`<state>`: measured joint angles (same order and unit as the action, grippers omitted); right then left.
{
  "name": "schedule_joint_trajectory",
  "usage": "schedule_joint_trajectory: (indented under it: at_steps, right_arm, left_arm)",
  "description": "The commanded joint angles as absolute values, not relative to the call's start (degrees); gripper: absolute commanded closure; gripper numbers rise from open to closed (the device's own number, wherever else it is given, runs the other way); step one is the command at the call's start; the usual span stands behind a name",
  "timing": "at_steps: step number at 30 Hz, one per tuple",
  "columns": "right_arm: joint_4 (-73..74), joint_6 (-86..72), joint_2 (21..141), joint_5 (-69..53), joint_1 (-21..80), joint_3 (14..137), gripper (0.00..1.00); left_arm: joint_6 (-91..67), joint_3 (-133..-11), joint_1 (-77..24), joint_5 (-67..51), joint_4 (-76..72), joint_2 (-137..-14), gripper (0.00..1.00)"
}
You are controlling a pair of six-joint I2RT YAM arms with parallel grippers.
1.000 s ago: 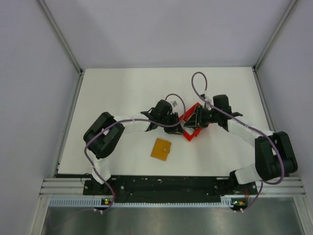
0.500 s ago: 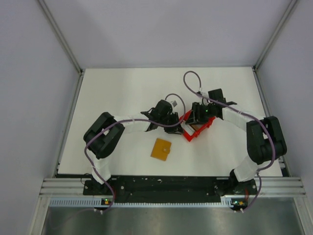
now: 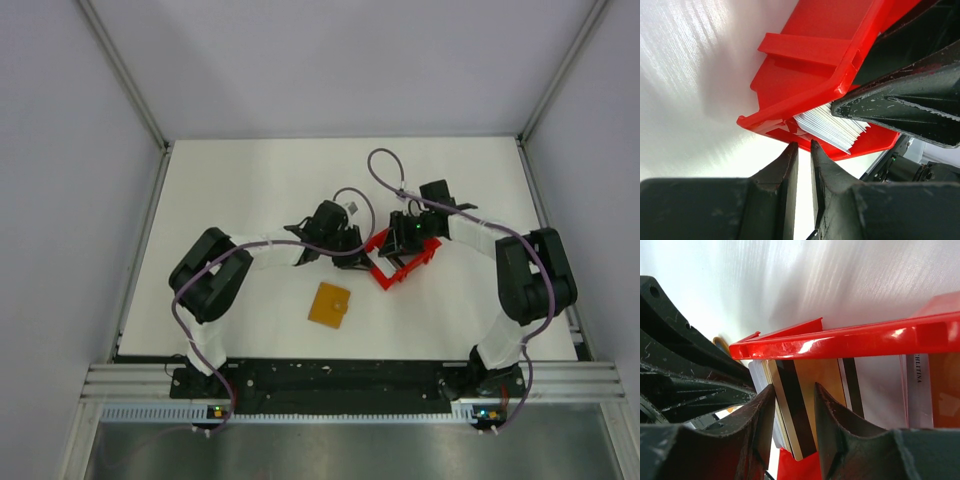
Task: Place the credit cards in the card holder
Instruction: Pick up the credit card from the storage box.
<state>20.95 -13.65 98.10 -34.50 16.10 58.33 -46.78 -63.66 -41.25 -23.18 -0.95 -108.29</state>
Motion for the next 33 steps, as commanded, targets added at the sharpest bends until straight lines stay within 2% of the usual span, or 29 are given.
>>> schedule_joint_trajectory:
  at_steps: [1, 9, 12, 24, 30, 33]
  right_arm:
    - [21.80, -15.55, 96.16, -38.40, 17.58, 57.57, 0.64]
    - [19.16, -17.75, 95.18, -42.89, 17.58, 55.64, 0.64]
    - [18.28, -18.54, 94.40, -43.33, 17.40, 54.76, 0.69]
    - [17.67, -19.95, 91.93, -42.98, 16.52, 53.97, 0.67]
    - [17.49, -20.13, 92.11, -43.59, 16.52, 53.79, 0.74]
    - [17.14, -20.21, 91.67, -42.81, 16.61, 53.26, 0.82]
  left_arm:
    - [-45.53, -65.13, -40.17, -22.06, -3.78, -108.54, 0.80]
    - [-45.09, -65.65, -39.73, -22.06, -3.16, -108.63, 0.80]
    - [-45.00, -65.74, -39.81, -22.06, -2.99, -108.54, 0.80]
    - [-45.09, -65.48, -39.64, -22.41, -2.64, -108.54, 0.80]
    - [-45.09, -65.48, -39.64, -22.59, -2.72, -108.37, 0.80]
    - [-45.18, -65.30, -39.64, -22.76, -2.90, -108.37, 0.80]
